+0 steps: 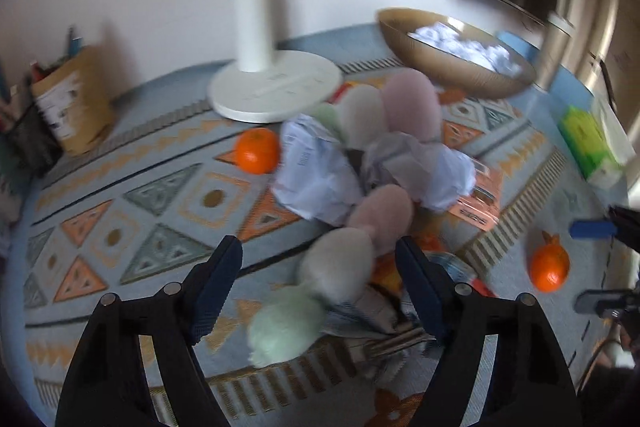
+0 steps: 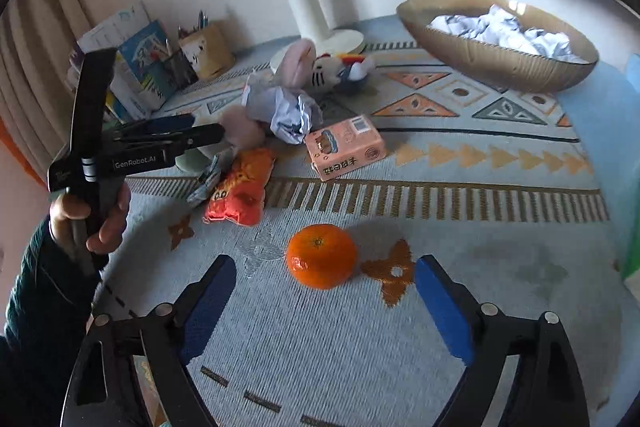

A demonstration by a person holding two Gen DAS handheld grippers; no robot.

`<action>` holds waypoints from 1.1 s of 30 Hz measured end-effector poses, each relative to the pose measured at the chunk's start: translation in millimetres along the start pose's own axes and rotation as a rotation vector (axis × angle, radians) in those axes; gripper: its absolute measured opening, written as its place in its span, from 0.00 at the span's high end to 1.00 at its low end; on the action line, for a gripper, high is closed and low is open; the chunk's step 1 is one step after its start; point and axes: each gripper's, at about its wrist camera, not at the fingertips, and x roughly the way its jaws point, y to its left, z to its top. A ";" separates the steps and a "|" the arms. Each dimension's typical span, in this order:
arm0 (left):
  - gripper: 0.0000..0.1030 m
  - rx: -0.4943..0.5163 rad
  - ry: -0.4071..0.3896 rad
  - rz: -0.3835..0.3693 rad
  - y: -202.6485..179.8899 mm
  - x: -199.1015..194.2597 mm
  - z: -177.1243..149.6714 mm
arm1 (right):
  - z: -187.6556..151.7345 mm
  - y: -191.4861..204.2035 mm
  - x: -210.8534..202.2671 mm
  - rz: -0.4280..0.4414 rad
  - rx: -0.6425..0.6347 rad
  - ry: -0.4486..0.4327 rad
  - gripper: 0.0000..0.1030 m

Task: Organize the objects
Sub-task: 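Grasp the pale green plush ball with the left tool while the right grasps the orange, then carry the plush stack and orange over the woven bowl and open both tools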

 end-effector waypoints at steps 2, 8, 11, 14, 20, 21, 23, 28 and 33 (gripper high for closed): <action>0.55 -0.024 0.006 -0.041 -1.1 1.2 -2.4 | 2.8 1.9 6.9 -0.021 -0.031 0.007 0.17; 0.67 -0.279 -0.039 -0.094 29.6 -15.0 -19.1 | 5.3 12.8 25.8 -0.041 -0.111 0.050 0.59; 0.67 -0.371 -0.050 -0.094 47.9 -20.4 -28.4 | 7.8 12.6 27.4 -0.039 -0.111 0.045 0.61; 0.50 -0.427 -0.038 -0.038 68.0 -20.4 -35.8 | 10.0 10.4 27.1 -0.034 -0.103 0.037 0.61; 0.11 -0.477 -0.027 -0.023 88.5 -27.4 -44.0 | 7.6 8.1 28.2 -0.009 -0.087 0.046 0.61; 0.11 -0.465 -0.032 -0.043 87.2 -30.4 -45.0 | 7.1 8.8 28.4 -0.009 -0.090 0.044 0.61; 0.11 -0.364 -0.024 -0.117 74.4 -35.7 -41.0 | 6.9 8.5 28.5 -0.003 -0.093 0.044 0.61; 0.11 0.046 0.095 0.022 29.4 -12.8 -24.6 | 8.6 8.4 31.6 0.007 -0.114 0.056 0.61; 0.41 0.168 0.148 0.030 20.9 0.5 -20.1 | 9.6 8.0 34.3 0.025 -0.109 0.066 0.54</action>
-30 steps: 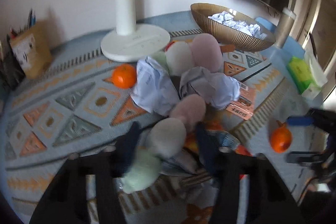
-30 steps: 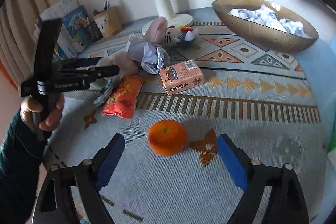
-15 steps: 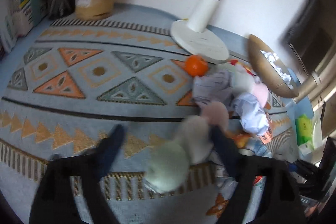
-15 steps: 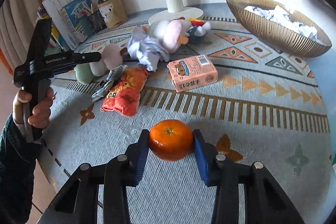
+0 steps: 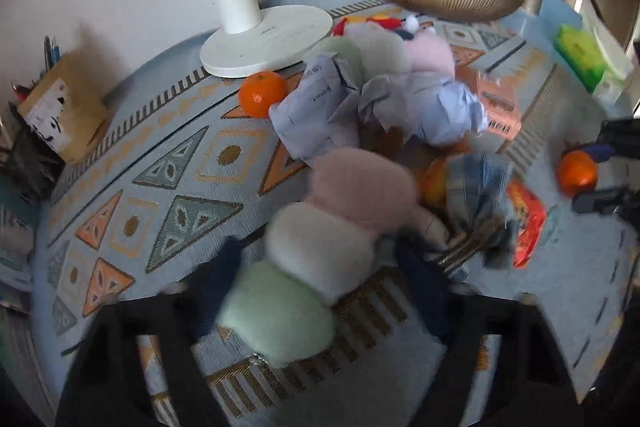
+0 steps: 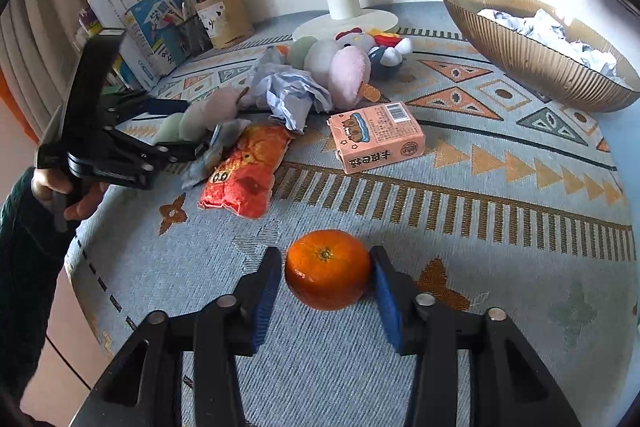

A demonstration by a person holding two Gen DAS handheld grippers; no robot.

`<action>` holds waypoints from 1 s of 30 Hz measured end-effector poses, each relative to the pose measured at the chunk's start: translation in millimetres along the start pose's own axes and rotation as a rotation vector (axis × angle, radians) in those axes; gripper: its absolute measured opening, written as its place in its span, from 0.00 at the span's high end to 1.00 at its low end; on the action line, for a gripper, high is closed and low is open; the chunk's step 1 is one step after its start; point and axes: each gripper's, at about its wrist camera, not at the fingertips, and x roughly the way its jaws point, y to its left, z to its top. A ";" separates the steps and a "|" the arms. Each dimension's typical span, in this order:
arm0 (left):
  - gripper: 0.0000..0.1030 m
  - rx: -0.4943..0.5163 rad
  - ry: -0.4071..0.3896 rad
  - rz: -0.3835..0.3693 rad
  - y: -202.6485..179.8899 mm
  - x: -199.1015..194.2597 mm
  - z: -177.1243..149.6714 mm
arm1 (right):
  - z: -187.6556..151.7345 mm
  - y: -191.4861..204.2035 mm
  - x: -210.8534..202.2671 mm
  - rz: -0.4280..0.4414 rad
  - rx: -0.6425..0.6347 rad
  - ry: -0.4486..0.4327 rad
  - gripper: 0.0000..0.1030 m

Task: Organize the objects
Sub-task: 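Carry the plush stack and orange over the woven bowl and open both tools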

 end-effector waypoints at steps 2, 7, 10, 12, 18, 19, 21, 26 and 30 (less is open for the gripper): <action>0.46 -0.032 -0.019 -0.010 5.4 -4.9 -1.8 | 0.8 2.8 1.9 -0.011 -0.009 -0.001 0.54; 0.63 -0.155 -0.099 -0.035 8.1 -21.5 -16.7 | 1.0 7.4 3.9 -0.036 -0.030 -0.018 0.62; 0.63 -0.294 -0.182 -0.052 13.9 -47.8 -27.0 | -1.9 8.3 -6.3 -0.033 -0.035 -0.048 0.62; 0.63 -0.347 -0.223 -0.047 16.6 -64.2 -29.1 | -1.3 10.4 -22.3 -0.038 -0.044 -0.099 0.62; 0.63 -0.348 -0.345 -0.050 -11.2 -110.8 22.6 | 22.3 -9.3 -81.9 -0.098 -0.022 -0.262 0.62; 0.63 -0.347 -0.372 -0.041 -20.8 -117.9 37.4 | 28.3 -20.4 -95.5 -0.118 0.003 -0.302 0.62; 0.63 -0.348 -0.417 -0.075 -36.7 -124.5 71.5 | 38.9 -37.1 -113.6 -0.165 0.049 -0.355 0.62; 0.63 -0.332 -0.378 -0.112 -77.4 -100.1 167.1 | 87.1 -105.4 -154.8 -0.260 0.218 -0.438 0.62; 0.63 -0.325 -0.362 -0.141 -95.1 -66.3 216.7 | 123.1 -151.8 -159.4 -0.267 0.328 -0.466 0.62</action>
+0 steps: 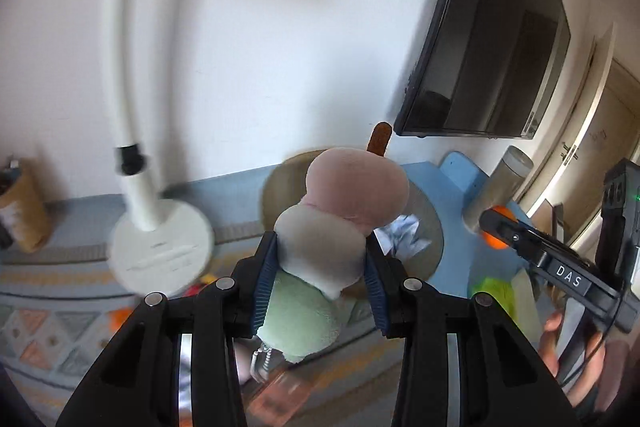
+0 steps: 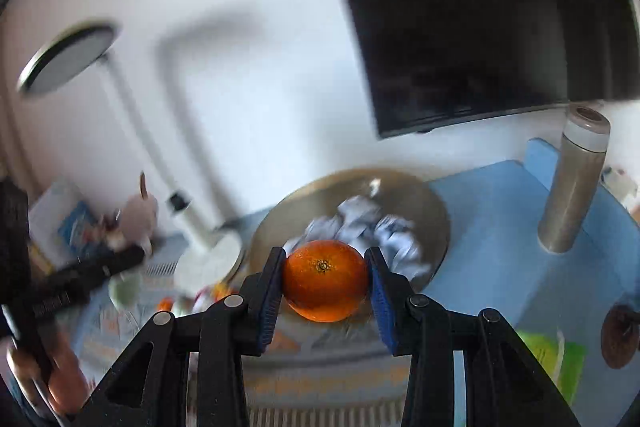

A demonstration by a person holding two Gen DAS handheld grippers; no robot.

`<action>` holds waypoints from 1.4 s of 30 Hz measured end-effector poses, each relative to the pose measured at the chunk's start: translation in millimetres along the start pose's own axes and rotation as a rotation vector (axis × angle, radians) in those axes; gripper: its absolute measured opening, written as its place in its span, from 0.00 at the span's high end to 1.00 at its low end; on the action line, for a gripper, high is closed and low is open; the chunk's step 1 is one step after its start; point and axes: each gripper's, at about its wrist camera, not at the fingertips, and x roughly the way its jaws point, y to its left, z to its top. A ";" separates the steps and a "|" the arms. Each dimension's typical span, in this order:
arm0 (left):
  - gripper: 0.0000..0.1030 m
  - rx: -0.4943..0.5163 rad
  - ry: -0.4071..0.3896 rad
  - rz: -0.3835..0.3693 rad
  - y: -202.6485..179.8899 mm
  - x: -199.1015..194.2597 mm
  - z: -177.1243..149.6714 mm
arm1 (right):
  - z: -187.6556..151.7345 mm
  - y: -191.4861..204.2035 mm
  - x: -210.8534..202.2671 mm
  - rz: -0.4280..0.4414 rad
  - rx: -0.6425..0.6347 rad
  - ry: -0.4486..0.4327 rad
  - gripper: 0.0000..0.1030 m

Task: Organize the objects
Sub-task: 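Carry the plush stack and orange over the woven bowl and open both tools, then grasp the grey plaid cloth with the left tool while the right grasps the pink juice box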

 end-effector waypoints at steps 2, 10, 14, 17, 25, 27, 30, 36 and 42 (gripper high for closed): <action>0.62 0.005 0.014 0.010 -8.5 29.8 4.5 | 10.8 -9.5 16.0 -0.018 0.041 -0.002 0.62; 0.27 -0.025 0.071 -0.038 -2.0 81.1 7.3 | 18.2 -24.5 60.8 -0.044 0.107 0.079 0.37; 0.27 -0.043 0.038 -0.051 5.7 50.9 -0.1 | 12.5 -16.9 41.9 -0.004 0.072 0.041 0.37; 0.27 -0.038 -0.001 -0.035 13.2 10.9 -9.5 | 4.1 -4.0 23.9 0.020 0.032 0.038 0.37; 0.01 -0.035 -0.142 0.071 42.5 -109.8 -40.2 | -39.4 41.7 -39.6 0.091 -0.056 0.079 0.37; 0.01 -0.051 -0.189 0.084 50.0 -138.8 -59.5 | -50.4 48.7 -50.2 0.126 -0.049 0.115 0.36; 0.01 -0.069 -0.217 0.162 62.6 -165.1 -95.8 | -73.4 60.9 -61.5 0.217 -0.038 0.169 0.27; 0.01 -0.130 -0.124 0.421 117.7 -140.9 -191.2 | -143.0 80.9 -23.0 0.130 -0.151 0.183 0.15; 0.01 -0.230 -0.023 0.444 157.5 -111.4 -234.5 | -191.5 82.2 21.8 0.095 -0.245 0.216 0.15</action>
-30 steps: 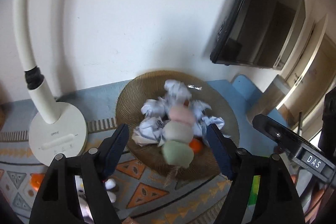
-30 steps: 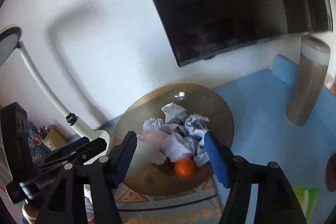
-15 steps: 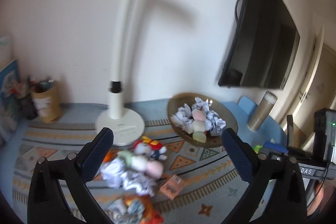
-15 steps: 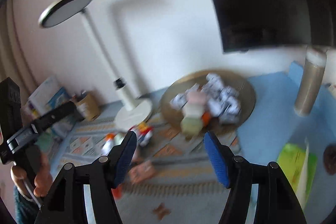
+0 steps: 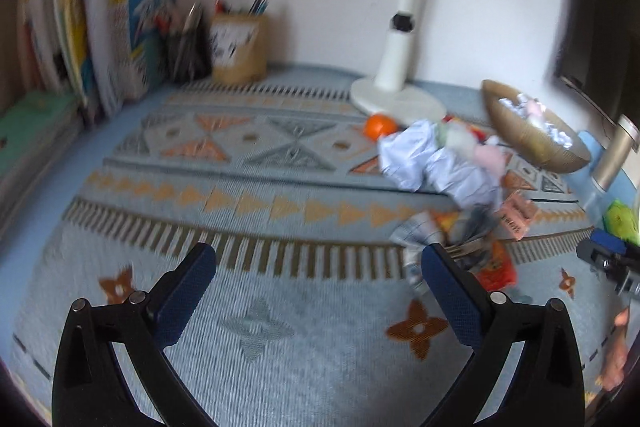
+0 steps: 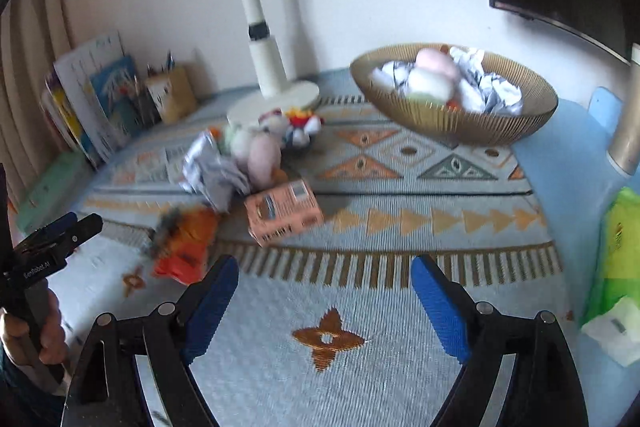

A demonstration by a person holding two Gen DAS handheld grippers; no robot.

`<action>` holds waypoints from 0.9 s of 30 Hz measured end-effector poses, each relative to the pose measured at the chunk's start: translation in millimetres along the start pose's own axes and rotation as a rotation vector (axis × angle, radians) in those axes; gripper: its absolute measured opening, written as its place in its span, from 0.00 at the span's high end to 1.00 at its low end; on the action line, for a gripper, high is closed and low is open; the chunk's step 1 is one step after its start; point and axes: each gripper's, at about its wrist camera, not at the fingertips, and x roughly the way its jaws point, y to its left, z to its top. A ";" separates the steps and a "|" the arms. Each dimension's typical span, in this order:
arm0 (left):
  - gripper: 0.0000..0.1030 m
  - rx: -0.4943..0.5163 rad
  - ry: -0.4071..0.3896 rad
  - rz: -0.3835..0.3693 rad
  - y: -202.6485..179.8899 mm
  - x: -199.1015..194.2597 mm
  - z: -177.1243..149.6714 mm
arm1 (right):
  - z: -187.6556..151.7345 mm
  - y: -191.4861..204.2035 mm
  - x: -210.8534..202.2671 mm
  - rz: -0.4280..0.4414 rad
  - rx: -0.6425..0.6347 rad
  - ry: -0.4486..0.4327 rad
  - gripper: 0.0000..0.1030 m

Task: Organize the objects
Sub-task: 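Grasp the grey plaid cloth with the left tool while the right grasps the pink juice box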

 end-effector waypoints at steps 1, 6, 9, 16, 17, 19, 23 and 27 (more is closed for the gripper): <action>0.01 -0.004 -0.008 -0.011 1.3 0.0 1.5 | -2.5 0.7 4.0 -0.010 -0.012 0.004 0.15; 0.01 0.136 0.090 -0.129 -14.5 14.4 3.6 | 0.1 4.4 14.0 0.000 -0.035 0.050 0.15; 0.01 0.326 0.122 -0.184 -37.7 23.4 14.2 | 9.0 11.6 25.3 0.067 -0.017 0.109 0.15; 0.01 0.529 0.185 -0.288 -60.1 47.7 30.1 | 32.8 41.3 69.4 -0.073 -0.086 0.187 0.26; 0.02 0.556 0.187 -0.304 -62.7 48.6 29.7 | 33.7 39.3 71.7 -0.084 -0.081 0.187 0.29; 0.07 0.591 0.198 -0.334 -66.7 49.0 28.8 | 34.4 26.5 72.0 -0.113 -0.044 0.184 0.34; 0.20 0.649 0.232 -0.415 -73.4 50.1 24.7 | 29.7 -15.9 57.4 -0.211 0.070 0.171 0.37; 0.43 0.626 0.268 -0.512 -76.9 51.9 24.1 | 27.3 -49.3 43.6 -0.170 0.188 0.176 0.37</action>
